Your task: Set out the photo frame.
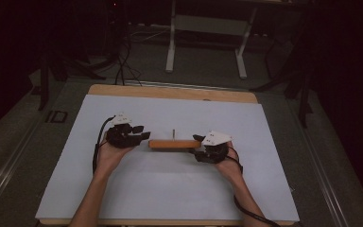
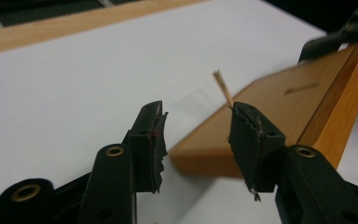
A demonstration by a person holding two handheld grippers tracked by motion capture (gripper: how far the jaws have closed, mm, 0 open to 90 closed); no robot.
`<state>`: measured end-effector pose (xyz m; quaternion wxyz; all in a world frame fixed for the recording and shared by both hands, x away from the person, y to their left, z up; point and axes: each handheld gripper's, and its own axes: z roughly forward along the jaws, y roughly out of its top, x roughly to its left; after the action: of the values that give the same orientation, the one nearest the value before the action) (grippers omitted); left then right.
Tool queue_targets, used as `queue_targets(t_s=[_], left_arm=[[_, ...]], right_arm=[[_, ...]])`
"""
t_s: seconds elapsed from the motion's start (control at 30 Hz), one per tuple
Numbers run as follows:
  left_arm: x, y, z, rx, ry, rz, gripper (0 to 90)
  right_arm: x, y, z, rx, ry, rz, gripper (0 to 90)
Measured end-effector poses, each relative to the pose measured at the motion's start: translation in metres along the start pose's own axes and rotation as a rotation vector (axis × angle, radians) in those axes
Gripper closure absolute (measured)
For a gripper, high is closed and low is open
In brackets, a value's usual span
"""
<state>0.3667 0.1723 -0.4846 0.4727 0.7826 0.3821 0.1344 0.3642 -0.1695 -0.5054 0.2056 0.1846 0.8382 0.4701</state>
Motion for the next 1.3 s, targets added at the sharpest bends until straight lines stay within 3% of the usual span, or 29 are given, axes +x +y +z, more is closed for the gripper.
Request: queue_targets(t_s=[0.03, 0.2, 0.3, 0.47, 0.67, 0.83, 1.13, 1.3], left_arm=[[0.001, -0.001, 0.000, 0.017, 0.008, 0.003, 53.1], [0.004, -0.011, -0.004, 0.010, 0.019, -0.018, 52.4], [0.004, -0.016, -0.007, 0.020, 0.022, -0.008, 52.4], [0.000, -0.020, -0.009, 0.044, 0.035, 0.026, 51.9], [-0.004, -0.023, -0.010, 0.049, 0.019, 0.059, 50.6], [-0.010, -0.024, -0.005, 0.073, -0.010, 0.092, 50.1], [-0.024, -0.021, 0.008, 0.087, 0.014, 0.179, 47.1], [-0.028, -0.020, 0.016, 0.070, -0.011, 0.183, 42.1]], right_arm=[[0.000, 0.000, 0.000, 0.000, 0.000, 0.001, 46.3], [0.000, 0.000, 0.000, 0.004, 0.002, 0.007, 46.3], [-0.001, 0.000, 0.000, -0.002, 0.003, 0.012, 46.2], [-0.001, 0.000, 0.001, -0.005, 0.001, 0.017, 46.2], [-0.002, 0.001, 0.001, -0.006, 0.001, 0.022, 46.2], [-0.002, 0.002, 0.001, -0.005, -0.004, 0.036, 46.3], [-0.002, 0.002, 0.001, -0.003, 0.000, 0.039, 46.2], [-0.003, 0.002, 0.001, -0.001, 0.002, 0.043, 46.2]])
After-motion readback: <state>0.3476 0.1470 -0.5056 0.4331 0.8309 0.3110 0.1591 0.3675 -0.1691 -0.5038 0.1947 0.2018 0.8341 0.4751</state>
